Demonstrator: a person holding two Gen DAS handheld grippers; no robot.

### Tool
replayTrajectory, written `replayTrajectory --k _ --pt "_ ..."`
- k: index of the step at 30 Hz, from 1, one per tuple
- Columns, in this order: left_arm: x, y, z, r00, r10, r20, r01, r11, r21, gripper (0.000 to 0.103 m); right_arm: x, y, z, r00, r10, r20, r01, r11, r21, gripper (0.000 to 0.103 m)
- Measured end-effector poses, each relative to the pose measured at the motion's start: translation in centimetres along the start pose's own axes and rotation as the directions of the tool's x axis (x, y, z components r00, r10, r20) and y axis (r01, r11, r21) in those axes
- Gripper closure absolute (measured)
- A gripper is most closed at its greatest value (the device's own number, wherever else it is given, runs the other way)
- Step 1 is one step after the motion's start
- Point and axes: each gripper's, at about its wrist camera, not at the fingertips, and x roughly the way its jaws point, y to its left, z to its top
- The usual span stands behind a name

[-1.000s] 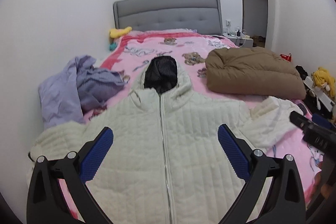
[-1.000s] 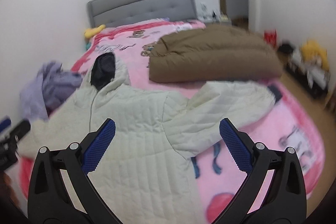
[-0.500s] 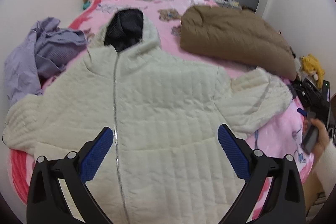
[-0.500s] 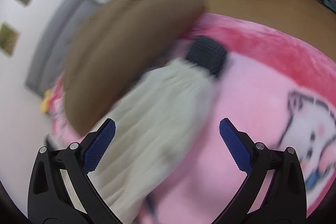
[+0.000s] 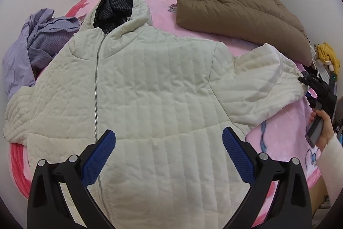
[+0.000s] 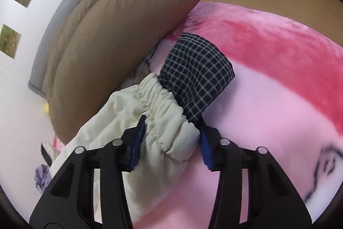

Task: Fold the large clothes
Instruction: 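Grasp the plaid-lined sleeve cuff with the right gripper and lift it, then carry the sleeve across the jacket body and open the right gripper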

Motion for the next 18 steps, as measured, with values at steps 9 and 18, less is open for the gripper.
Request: replayTrajectory --k 9,18 --pt "-1.2 2.3 1.7 0.999 -0.008 0.036 0.011 0.996 -0.085 0.005 -14.4 7.6 -1.3 0.973 0.139 0.185 -0.108 0.980 -0.166 0.070" --pt "-1.1 9.8 2.0 0.993 -0.084 0.084 0.093 0.989 -0.115 0.005 -24.7 27.9 -12.3 0.933 0.358 0.050 -0.250 0.740 -0.624 0.078"
